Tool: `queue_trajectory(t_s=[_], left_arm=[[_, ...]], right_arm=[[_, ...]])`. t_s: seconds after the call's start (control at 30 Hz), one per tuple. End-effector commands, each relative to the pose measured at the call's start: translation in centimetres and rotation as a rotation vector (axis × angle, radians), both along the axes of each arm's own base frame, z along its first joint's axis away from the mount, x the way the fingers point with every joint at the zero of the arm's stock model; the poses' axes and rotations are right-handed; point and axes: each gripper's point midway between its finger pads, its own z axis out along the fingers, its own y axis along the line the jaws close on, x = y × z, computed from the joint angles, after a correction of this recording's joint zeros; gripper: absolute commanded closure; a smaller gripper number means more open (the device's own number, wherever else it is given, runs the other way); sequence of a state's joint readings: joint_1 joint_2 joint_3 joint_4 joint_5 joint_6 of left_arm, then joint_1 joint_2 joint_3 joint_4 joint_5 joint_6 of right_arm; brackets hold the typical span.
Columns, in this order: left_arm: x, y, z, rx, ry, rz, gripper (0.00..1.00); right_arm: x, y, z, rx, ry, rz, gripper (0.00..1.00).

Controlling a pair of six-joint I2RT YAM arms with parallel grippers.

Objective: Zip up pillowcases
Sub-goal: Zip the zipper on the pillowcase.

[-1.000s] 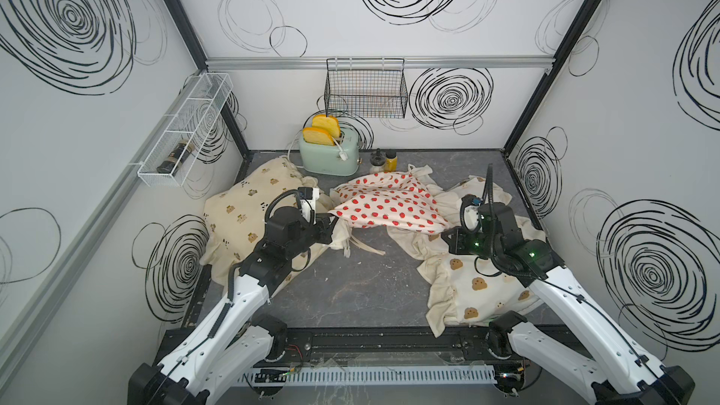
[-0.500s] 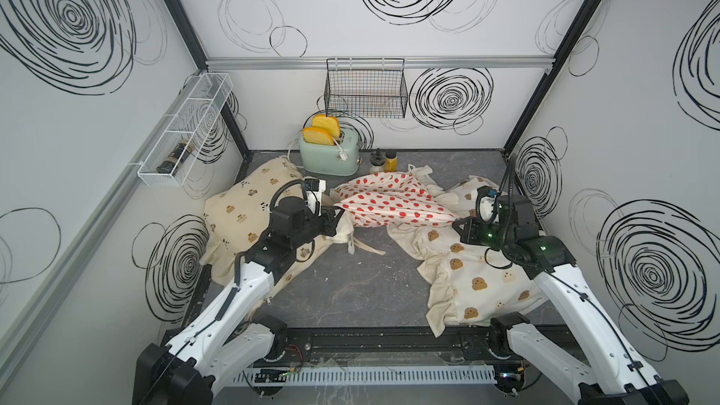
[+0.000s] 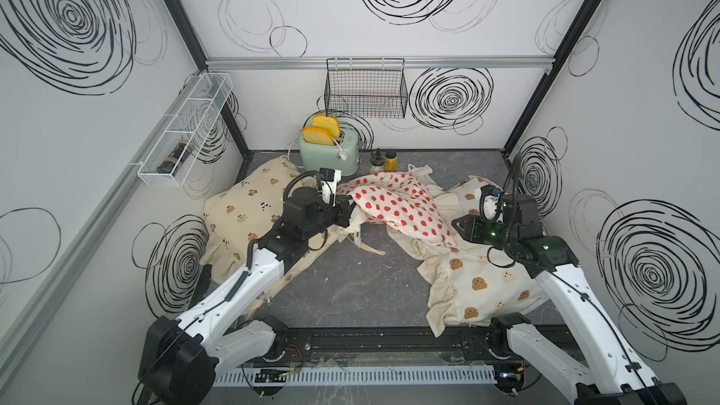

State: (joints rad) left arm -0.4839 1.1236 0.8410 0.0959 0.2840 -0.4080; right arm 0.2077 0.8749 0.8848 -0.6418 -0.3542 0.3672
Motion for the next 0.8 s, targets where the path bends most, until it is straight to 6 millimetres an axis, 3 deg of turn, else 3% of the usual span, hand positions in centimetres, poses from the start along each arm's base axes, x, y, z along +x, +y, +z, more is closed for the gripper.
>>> queue_trajectory(t_s=[0.0, 0.17, 0.23, 0.43, 0.5, 0.67, 0.77], left_arm=[[0.9, -1.5, 4.8, -0.036, -0.160, -0.015, 1.00], [1.5, -2.7, 6.9, -0.047, -0.200, -0.036, 1.00], [1.6, -3.1, 7.5, -0.038, -0.209, -0.043, 1.00], [1.5, -3.2, 7.3, -0.030, -0.198, -0.044, 1.00], [1.4, -3.1, 7.2, -0.026, -0.195, -0.043, 1.00], [1.4, -3.1, 7.0, -0.024, -0.187, -0.044, 1.00], [1.2, -3.2, 6.6, -0.024, -0.171, -0.055, 1.00]], right_arm=[[-0.1, 0.1, 2.4, 0.004, -0.075, 0.023, 0.55], [0.4, 2.3, 4.2, -0.011, -0.159, 0.085, 0.35], [0.5, 4.7, 4.7, -0.023, -0.196, 0.141, 0.24], [0.7, 10.6, 4.6, -0.096, -0.286, 0.255, 0.06], [1.3, 10.9, 3.1, -0.171, -0.274, 0.234, 0.00], [3.1, 10.7, 0.0, -0.248, -0.235, 0.184, 0.03], [4.6, 9.9, -0.8, -0.277, -0.221, 0.126, 0.02]])
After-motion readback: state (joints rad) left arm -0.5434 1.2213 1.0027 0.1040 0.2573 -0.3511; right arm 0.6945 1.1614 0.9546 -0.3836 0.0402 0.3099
